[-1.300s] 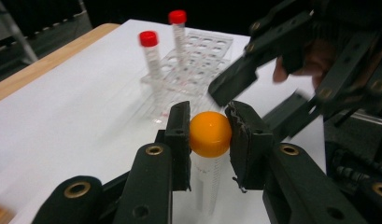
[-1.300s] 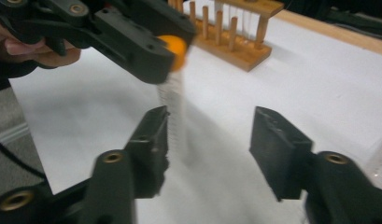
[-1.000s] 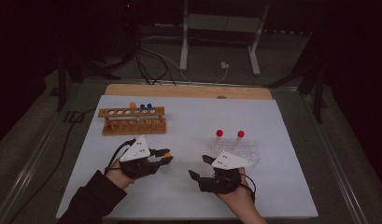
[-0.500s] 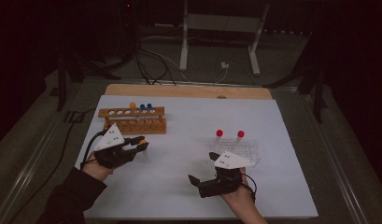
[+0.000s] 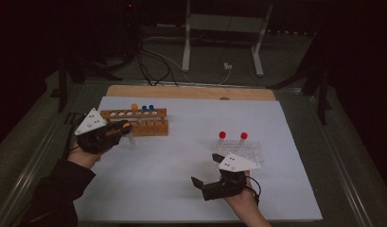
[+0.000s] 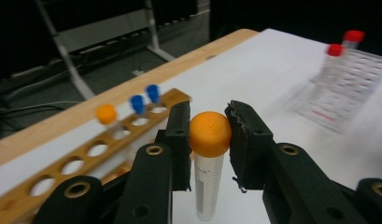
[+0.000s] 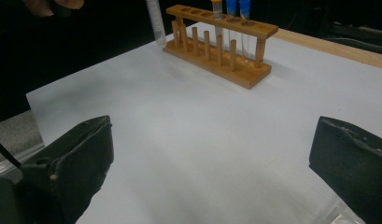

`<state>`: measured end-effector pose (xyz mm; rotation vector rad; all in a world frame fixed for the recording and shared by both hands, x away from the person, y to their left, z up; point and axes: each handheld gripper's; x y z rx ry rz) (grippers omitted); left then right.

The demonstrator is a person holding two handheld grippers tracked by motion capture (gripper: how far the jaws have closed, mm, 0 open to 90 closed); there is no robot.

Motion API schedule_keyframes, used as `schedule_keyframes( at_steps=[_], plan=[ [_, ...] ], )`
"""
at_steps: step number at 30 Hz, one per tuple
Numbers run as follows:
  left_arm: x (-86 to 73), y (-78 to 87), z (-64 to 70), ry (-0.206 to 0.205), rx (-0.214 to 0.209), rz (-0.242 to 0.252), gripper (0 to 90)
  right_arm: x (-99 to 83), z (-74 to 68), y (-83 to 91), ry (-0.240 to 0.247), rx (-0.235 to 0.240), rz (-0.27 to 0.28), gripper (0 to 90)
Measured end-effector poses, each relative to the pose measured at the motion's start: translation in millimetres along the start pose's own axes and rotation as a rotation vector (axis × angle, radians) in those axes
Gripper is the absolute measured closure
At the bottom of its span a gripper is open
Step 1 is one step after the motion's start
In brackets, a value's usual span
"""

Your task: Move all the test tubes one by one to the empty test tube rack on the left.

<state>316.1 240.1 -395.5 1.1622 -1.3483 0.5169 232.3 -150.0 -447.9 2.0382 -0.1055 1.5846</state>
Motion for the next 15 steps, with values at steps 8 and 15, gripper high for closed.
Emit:
schedule_keyframes(
  at_steps=[8, 15],
  plan=[
    [10.2, -7.2, -15.0, 0.018, 0.068, 0.022, 72.0, 0.3, -0.2, 1.4, 0.006, -0.003, 0.011, 0.0],
    [18.8, -17.1, -27.0, 0.059, 0.115, 0.05, 72.0, -0.1, -0.2, 2.6, 0.007, -0.01, 0.023, 0.0]
  ],
)
Point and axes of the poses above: each handheld gripper's, and its own axes: y roughly backward along the jaws, x roughly out of its top, z roughly to its right, and after that the axes turned 14 degrees about x, right-handed
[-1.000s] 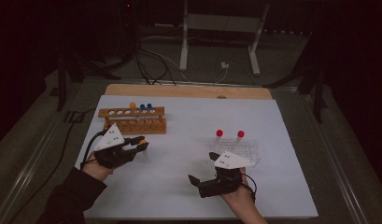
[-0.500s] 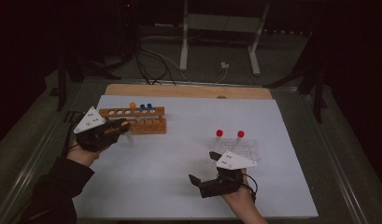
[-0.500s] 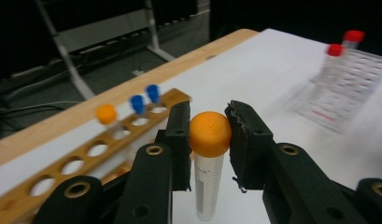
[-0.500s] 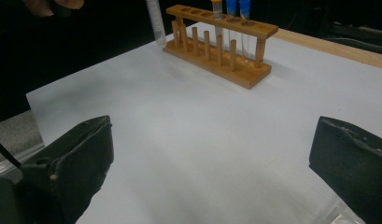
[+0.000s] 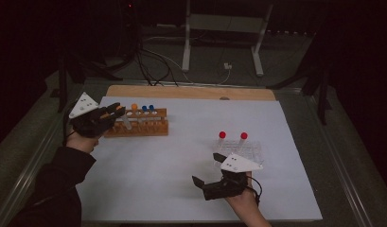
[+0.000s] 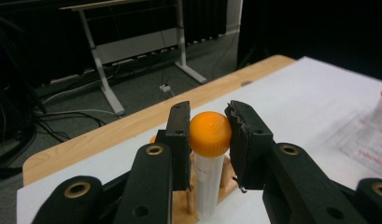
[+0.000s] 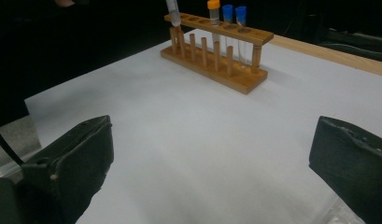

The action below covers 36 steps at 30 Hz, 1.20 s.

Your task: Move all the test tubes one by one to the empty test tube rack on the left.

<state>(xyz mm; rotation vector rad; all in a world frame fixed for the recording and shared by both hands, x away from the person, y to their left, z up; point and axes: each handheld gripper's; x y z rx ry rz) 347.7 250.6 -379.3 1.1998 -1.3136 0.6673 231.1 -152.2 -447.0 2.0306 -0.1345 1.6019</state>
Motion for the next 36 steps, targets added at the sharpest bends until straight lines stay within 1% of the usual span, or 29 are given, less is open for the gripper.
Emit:
schedule_keyframes(
  at_steps=[4, 5, 9, 11, 14, 15, 17, 21, 22, 24, 26, 27, 29, 31, 32, 34, 35, 36],
  plan=[
    [5.3, -7.7, -4.6, 0.0, 0.045, 0.006, 72.0, -0.4, 0.5, 0.3, -0.002, 0.0, 0.0, 0.0],
    [6.4, -10.0, -6.1, 0.006, 0.047, 0.005, 72.0, -0.6, 0.7, 0.3, -0.003, 0.001, 0.001, 0.0],
    [7.7, -19.1, -8.5, 0.012, 0.083, 0.011, 72.0, -1.2, 1.0, -0.2, -0.002, 0.002, -0.001, 0.0],
    [7.5, -23.9, -9.7, 0.008, 0.1, 0.013, 72.0, -1.2, 1.0, -0.4, -0.004, 0.001, -0.003, 0.0],
    [7.5, -30.1, -13.1, 0.026, 0.12, 0.031, 72.0, -1.5, 1.3, -0.3, -0.006, 0.002, -0.002, 0.0],
    [7.4, -32.5, -14.4, 0.04, 0.118, 0.034, 72.0, -1.7, 1.6, -0.3, -0.006, 0.002, -0.002, 0.0],
    [6.7, -38.1, -15.4, 0.044, 0.133, 0.028, 72.0, -1.8, 2.0, -0.3, -0.008, 0.001, -0.004, 0.0],
    [2.1, -49.1, -14.2, 0.047, 0.145, 0.011, 72.0, -1.7, 2.4, 0.9, -0.003, 0.0, 0.0, 0.0],
    [0.5, -51.3, -14.4, 0.057, 0.141, 0.005, 72.0, -1.8, 2.5, 1.2, -0.006, 0.0, 0.002, 0.0],
    [-3.0, -55.5, -13.4, 0.051, 0.161, -0.005, 72.0, -1.9, 2.6, 1.6, -0.006, -0.001, 0.001, 0.0],
    [-6.6, -59.2, -14.1, 0.067, 0.159, -0.013, 71.9, -2.1, 2.8, 2.2, -0.007, 0.001, 0.003, 0.0],
    [-8.3, -60.8, -14.2, 0.063, 0.167, -0.018, 72.0, -2.3, 3.0, 2.3, -0.007, 0.0, 0.002, 0.0],
    [-11.8, -64.3, -15.5, 0.084, 0.165, -0.025, 71.9, -2.6, 3.7, 2.9, -0.009, 0.0, 0.003, 0.0],
    [-15.6, -68.2, -15.3, 0.081, 0.174, -0.039, 71.9, -2.7, 4.1, 3.3, -0.008, -0.002, 0.002, 0.0],
    [-17.7, -70.5, -15.1, 0.086, 0.171, -0.047, 71.9, -2.6, 4.1, 3.6, -0.01, -0.001, 0.003, 0.0],
    [-21.8, -74.6, -13.3, 0.073, 0.183, -0.064, 71.9, -2.6, 4.5, 4.0, -0.011, 0.0, 0.005, 0.0],
    [-23.8, -76.9, -13.3, 0.081, 0.178, -0.074, 71.9, -2.7, 4.6, 4.1, -0.011, -0.001, 0.005, 0.0],
    [-25.7, -79.1, -12.9, 0.084, 0.183, -0.083, 71.9, -2.7, 4.8, 4.3, -0.013, 0.001, 0.007, 0.0]
  ],
)
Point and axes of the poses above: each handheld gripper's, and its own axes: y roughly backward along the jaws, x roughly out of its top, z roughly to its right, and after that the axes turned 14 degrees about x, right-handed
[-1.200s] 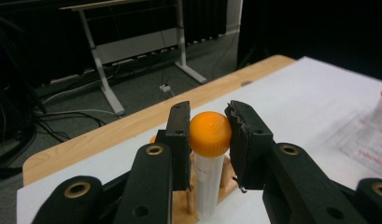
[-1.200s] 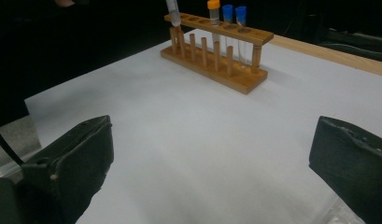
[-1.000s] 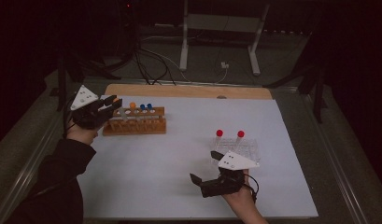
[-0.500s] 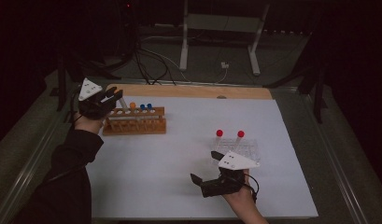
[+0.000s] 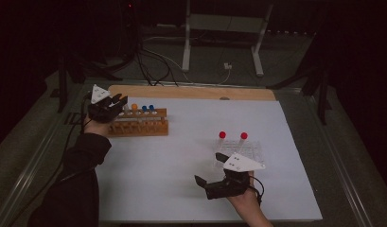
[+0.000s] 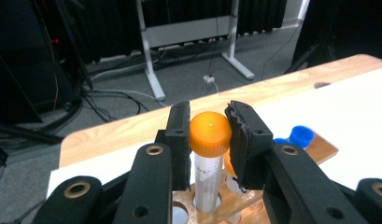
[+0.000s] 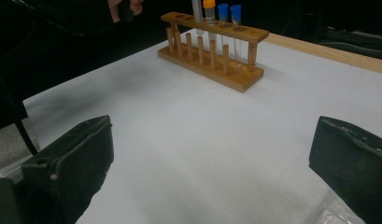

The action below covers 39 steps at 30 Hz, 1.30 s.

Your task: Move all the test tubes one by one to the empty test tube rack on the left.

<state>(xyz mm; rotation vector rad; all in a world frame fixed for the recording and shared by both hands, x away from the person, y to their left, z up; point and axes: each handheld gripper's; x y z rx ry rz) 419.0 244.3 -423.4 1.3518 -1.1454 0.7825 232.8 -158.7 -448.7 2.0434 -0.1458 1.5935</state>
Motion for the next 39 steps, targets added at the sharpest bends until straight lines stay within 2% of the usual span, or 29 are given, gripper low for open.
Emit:
schedule_keyframes(
  at_steps=[2, 14, 16, 26, 27, 32, 34, 37, 39],
  plan=[
    [-3.3, -4.1, 0.6, -0.002, 0.005, -0.022, 71.9, -0.1, 0.1, 0.0, 0.0, -0.001, -0.001, 0.0],
    [-19.5, -17.7, 7.3, -0.001, 0.001, -0.086, 71.8, -0.3, 1.3, 0.6, -0.003, -0.001, -0.001, 0.0],
    [-20.9, -18.8, 8.7, -0.017, 0.012, -0.091, 71.8, -0.2, 1.2, 0.6, -0.002, -0.001, -0.002, 0.0],
    [-18.9, -16.1, 9.0, -0.029, 0.015, -0.11, 70.9, 0.2, 1.3, 2.0, -0.005, 0.002, 0.002, 0.0],
    [-18.1, -15.0, 8.4, -0.027, 0.006, -0.111, 70.3, 0.4, 1.3, 2.2, -0.004, 0.001, 0.004, 0.0],
    [-11.0, -3.3, 4.7, -0.02, 0.0, -0.096, 60.8, 0.9, 1.3, 3.2, -0.005, -0.002, 0.005, 0.0],
    [-7.4, 3.9, 3.0, -0.004, -0.01, -0.081, 54.1, 1.4, 1.5, 4.0, -0.002, -0.003, 0.008, 0.0],
    [-2.8, 17.3, 2.6, 0.009, -0.039, -0.046, 44.6, 3.2, 2.7, 7.0, -0.002, -0.01, 0.018, 0.0],
    [-1.2, 26.2, 4.8, 0.008, -0.079, -0.032, 38.7, 4.6, 5.0, 9.9, -0.001, -0.02, 0.026, 0.0]
  ],
)
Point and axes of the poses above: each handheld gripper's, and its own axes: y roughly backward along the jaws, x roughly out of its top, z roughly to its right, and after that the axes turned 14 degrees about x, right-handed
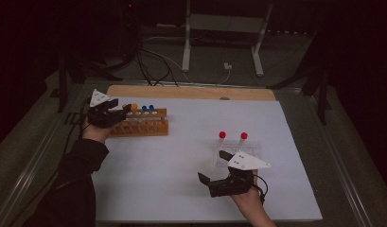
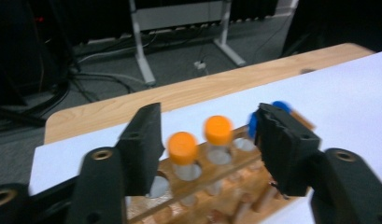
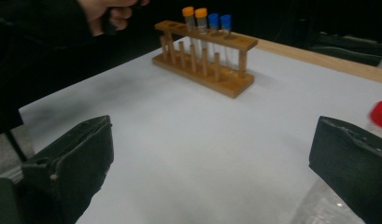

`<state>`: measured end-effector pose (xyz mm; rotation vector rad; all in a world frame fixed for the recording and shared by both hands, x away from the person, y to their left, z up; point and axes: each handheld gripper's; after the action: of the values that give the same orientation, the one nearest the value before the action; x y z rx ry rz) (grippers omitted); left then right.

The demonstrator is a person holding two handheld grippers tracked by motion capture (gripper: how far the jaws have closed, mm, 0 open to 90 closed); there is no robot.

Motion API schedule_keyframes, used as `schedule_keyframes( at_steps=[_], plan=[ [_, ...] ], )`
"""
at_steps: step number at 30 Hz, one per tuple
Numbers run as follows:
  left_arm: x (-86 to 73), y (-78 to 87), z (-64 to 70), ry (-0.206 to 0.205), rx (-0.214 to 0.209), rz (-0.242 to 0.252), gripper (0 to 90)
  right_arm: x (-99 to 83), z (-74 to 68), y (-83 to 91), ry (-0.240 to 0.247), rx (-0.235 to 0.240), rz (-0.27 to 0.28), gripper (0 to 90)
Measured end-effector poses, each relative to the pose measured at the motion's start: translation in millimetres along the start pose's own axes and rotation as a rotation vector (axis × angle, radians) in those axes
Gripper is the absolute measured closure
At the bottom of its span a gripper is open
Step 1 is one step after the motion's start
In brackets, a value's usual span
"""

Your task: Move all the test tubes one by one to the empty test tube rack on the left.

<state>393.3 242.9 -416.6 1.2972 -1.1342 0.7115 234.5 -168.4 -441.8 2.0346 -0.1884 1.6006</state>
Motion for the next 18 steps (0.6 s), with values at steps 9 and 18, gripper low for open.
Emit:
schedule_keyframes(
  at_steps=[9, 18],
  plan=[
    [-8.1, 34.1, 29.7, -0.027, -0.216, 0.06, 15.5, 5.8, 15.9, 16.3, 0.018, -0.054, 0.015, 0.0],
    [-27.1, 50.9, 64.5, -0.081, -0.373, 0.052, 2.1, 8.7, 36.7, 36.6, 0.031, -0.202, 0.028, 0.0]
  ],
)
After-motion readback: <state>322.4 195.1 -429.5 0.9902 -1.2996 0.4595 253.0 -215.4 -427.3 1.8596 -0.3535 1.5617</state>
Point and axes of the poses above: each handheld gripper's, and its own axes: y roughly backward along the jaws, x roughly out of its top, z roughly to its right, and after that the axes turned 14 degrees about x, right-handed
